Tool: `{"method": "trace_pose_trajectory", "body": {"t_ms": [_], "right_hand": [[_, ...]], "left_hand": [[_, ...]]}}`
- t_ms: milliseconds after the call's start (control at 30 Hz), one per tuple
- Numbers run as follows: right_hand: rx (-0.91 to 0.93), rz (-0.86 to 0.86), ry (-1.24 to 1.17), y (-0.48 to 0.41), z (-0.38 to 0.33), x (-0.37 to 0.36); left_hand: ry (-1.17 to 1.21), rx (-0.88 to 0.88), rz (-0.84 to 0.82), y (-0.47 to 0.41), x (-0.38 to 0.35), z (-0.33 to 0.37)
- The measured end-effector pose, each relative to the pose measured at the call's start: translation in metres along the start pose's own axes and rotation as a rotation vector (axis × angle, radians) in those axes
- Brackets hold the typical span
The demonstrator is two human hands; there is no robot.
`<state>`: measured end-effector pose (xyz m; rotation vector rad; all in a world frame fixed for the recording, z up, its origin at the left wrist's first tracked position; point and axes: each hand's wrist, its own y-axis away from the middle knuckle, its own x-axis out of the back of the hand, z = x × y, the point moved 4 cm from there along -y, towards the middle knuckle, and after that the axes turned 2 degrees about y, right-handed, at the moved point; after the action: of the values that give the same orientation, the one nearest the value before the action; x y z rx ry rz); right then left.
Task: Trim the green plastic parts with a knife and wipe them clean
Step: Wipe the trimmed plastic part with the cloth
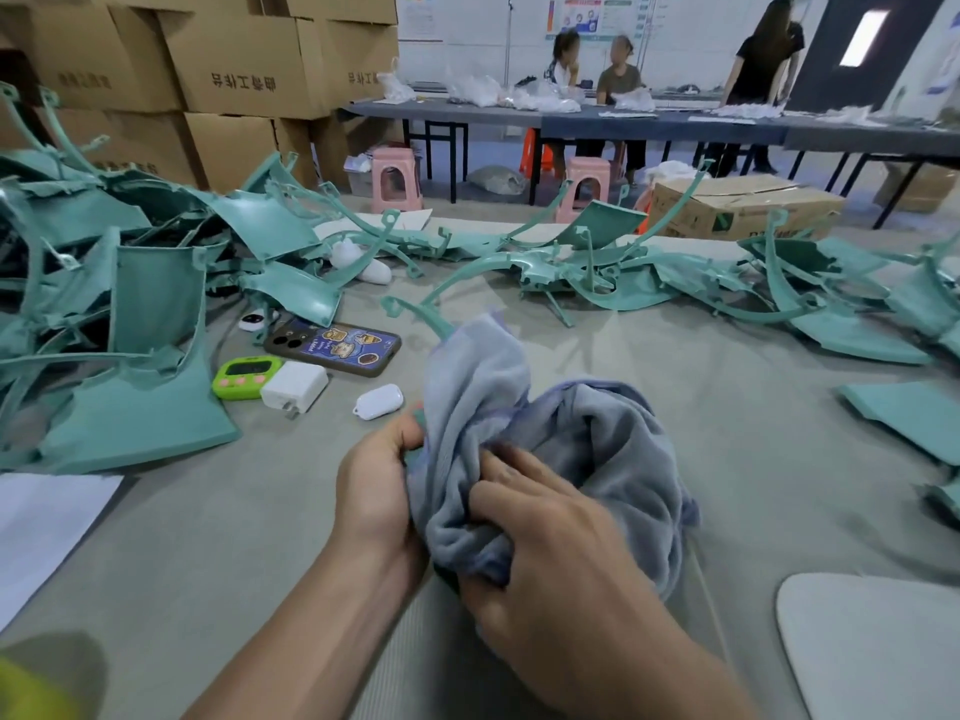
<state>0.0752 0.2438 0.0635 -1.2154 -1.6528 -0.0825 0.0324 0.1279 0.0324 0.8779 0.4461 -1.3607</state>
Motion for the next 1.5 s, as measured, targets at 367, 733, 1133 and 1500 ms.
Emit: {"method": "trace_pose_trajectory", "body": {"t_ms": [367, 733, 1133, 1500], "right_hand": [[-0.450, 0.320, 0.192, -0.011, 0.046, 0.022], [-0.555, 0.363, 0.231, -0.007, 0.063, 0.018], [-0.693, 0.096, -0.970, 0.003, 0.077, 0.046], [-0.374, 0.046, -0.253, -0.012, 0.030, 0.031]], "left_hand": [[-0.111, -0.180, 0.177, -0.010, 0.004, -0.005], [-0.175, -0.267, 0.195, -0.012, 0.010, 0.004], [-0.459, -0.203, 0.038, -0.012, 0.004, 0.005], [-0.098, -0.059, -0.409, 0.015, -0.032, -0.010]]}}
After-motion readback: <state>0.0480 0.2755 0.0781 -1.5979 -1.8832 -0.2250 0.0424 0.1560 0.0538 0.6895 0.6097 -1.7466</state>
